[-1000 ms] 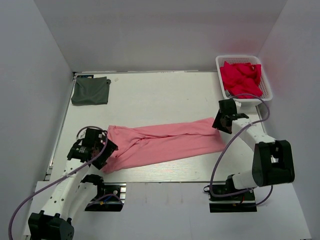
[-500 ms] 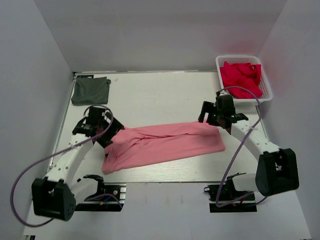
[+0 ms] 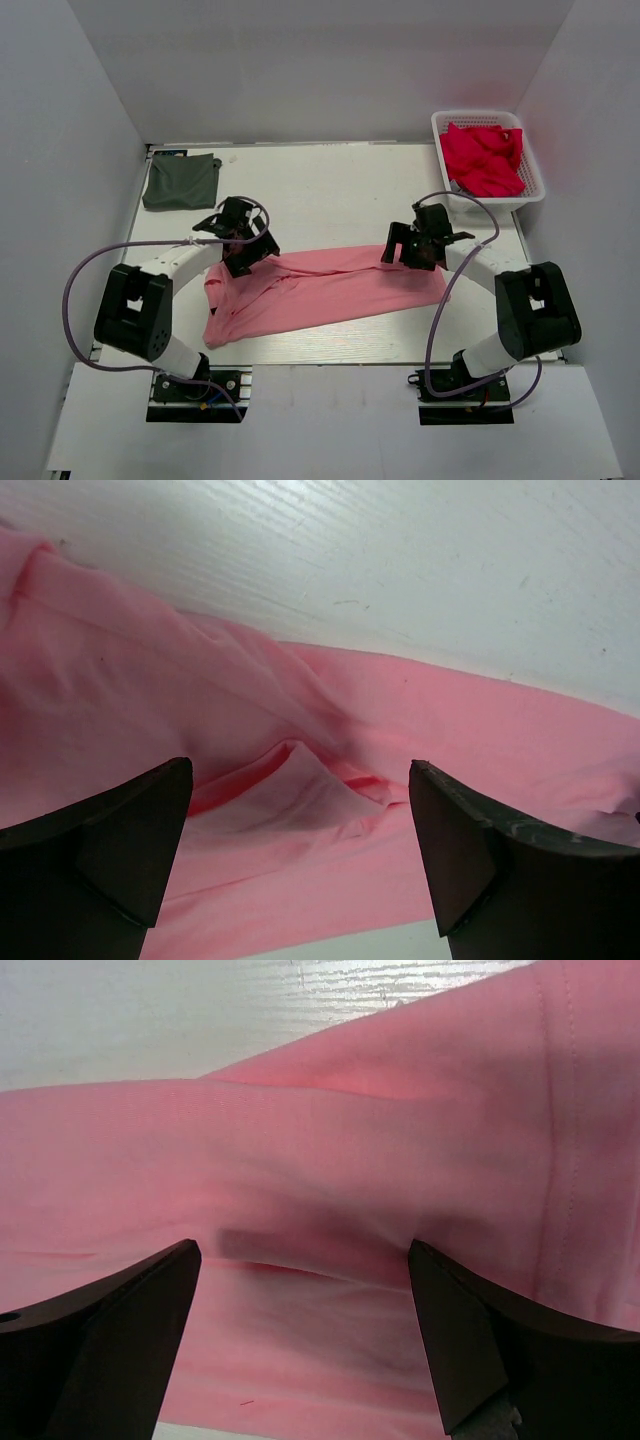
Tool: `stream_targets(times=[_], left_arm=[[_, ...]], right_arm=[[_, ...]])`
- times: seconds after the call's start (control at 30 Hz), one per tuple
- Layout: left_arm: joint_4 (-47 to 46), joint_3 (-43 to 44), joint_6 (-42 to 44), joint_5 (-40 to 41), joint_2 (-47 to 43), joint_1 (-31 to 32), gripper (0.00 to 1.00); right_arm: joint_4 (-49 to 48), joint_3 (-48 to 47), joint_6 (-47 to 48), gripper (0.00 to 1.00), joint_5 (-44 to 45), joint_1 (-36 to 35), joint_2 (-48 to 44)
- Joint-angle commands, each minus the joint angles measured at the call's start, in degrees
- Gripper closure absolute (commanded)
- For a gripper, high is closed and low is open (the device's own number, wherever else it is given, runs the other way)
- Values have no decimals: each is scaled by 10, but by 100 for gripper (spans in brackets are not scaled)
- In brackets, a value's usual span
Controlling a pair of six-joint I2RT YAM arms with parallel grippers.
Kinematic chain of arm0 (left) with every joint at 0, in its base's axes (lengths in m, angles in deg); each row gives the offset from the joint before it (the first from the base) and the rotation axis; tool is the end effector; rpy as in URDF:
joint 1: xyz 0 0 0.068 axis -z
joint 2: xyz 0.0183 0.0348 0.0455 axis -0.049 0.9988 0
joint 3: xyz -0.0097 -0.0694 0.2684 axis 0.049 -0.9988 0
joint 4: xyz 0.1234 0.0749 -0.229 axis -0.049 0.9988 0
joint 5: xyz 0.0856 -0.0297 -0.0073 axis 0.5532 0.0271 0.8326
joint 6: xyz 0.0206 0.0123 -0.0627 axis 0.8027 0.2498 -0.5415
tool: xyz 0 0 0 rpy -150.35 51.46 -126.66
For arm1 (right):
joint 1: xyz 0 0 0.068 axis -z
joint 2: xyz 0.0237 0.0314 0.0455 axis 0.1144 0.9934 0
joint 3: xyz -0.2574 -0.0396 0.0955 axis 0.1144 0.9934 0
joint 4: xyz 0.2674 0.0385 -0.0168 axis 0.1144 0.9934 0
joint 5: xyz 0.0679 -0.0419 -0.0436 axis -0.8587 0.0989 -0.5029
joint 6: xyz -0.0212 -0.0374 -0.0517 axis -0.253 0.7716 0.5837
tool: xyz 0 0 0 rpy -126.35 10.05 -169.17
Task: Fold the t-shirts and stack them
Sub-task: Fold the other side of the tshirt into a rectangle
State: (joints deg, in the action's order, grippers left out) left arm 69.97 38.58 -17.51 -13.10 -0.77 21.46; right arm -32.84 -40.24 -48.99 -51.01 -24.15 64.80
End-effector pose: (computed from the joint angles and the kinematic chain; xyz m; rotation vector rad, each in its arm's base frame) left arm 0.2859 -0.0975 0.1702 -0.6680 2.6681 -0.3600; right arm 0.2940 0.0967 0.1577 0.0949 2.5051 0.3757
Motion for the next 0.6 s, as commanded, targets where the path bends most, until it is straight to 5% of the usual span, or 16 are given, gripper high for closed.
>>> stream_targets(times=[0.0, 0.37, 0.57], left_arm=[[-10, 32, 10, 53, -8, 12, 1], [-9, 13, 22, 15, 35, 66, 1], [34, -13, 28, -22, -51, 95, 1]], right_arm=[[-23, 11, -7, 10, -13, 4, 7], [-20, 7, -5, 10, -13, 5, 7], [-9, 11, -3, 10, 8, 6, -6]])
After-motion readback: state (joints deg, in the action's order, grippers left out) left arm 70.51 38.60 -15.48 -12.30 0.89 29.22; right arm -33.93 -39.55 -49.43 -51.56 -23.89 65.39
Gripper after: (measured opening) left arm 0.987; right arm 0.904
